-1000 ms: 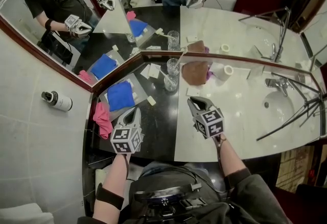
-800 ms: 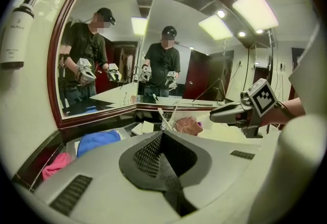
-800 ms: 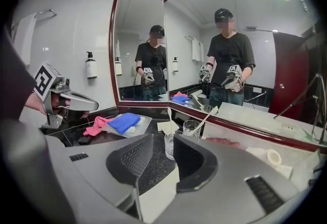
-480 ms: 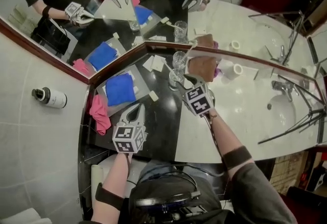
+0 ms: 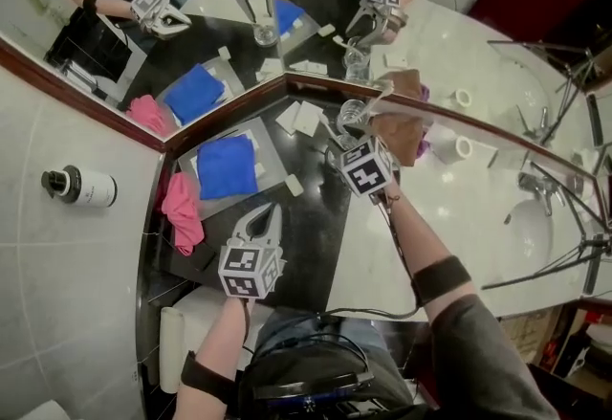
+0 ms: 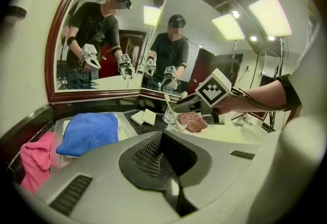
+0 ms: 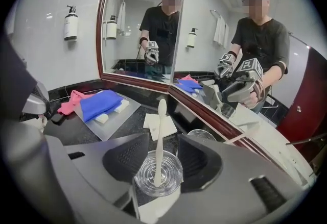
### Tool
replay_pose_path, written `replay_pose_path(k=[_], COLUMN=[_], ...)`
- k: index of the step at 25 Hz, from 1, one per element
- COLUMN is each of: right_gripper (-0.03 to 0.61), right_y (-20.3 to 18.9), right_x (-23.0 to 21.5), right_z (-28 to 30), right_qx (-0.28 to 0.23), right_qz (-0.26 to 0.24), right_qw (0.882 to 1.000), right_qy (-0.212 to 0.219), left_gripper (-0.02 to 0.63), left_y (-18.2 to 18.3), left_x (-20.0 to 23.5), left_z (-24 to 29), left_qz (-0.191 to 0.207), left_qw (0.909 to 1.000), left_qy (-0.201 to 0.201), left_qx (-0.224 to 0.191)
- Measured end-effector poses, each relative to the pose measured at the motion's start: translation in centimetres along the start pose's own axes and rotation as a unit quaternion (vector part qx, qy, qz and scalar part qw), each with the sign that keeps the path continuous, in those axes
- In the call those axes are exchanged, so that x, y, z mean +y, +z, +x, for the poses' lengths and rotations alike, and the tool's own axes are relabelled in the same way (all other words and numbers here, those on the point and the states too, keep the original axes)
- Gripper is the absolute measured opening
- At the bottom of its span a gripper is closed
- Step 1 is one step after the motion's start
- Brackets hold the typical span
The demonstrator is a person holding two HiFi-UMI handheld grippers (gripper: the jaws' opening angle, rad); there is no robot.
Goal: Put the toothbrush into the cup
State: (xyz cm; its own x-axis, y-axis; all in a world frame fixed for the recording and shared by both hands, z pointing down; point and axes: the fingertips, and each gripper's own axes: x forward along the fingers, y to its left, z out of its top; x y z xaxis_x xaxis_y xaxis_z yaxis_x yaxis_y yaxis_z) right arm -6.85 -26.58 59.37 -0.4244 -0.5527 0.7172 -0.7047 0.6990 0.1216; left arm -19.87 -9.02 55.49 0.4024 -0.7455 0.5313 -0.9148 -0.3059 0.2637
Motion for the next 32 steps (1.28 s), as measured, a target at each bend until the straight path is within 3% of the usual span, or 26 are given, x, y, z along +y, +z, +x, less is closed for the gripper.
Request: replay_pose_path(k=[10, 12, 14, 16, 32], right_gripper=[0.195, 0.166, 0.067, 0.051, 0.044], right_y=[-0.5, -0.4, -0.4, -0.3, 1.4], right_x=[0.5, 0.2, 0.0, 0.0, -0.1], right_z=[3.0, 3.3, 3.4, 3.5, 1.1], right_qx=[0.024, 0.025, 0.026, 0.025, -0.006], right_qz=[-0.017, -0.017, -0.014, -0.006, 0.002], right_qw=[1.000, 1.000, 1.000, 1.000, 1.000], right_qy=[0.011, 0.006, 0.002, 0.007, 0.001], left_gripper=[0.002, 0.002, 0.002, 0.002, 0.002], left_y=[-1.1, -1.2, -1.2, -1.3, -1.0], left_x=[1.4, 1.8, 2.0, 2.2, 1.8], left_z=[0.1, 0.0, 0.0, 0.0, -0.4], left_qz=[-0.009, -0.010, -0.011, -0.013, -0.010], left_qw=[0.9999, 0.9998, 0.9998, 0.9997, 0.9998], left_qy=[0.008, 0.011, 0.013, 0.015, 0.017], left_qx=[0.009, 0.009, 0.010, 0.011, 0.007])
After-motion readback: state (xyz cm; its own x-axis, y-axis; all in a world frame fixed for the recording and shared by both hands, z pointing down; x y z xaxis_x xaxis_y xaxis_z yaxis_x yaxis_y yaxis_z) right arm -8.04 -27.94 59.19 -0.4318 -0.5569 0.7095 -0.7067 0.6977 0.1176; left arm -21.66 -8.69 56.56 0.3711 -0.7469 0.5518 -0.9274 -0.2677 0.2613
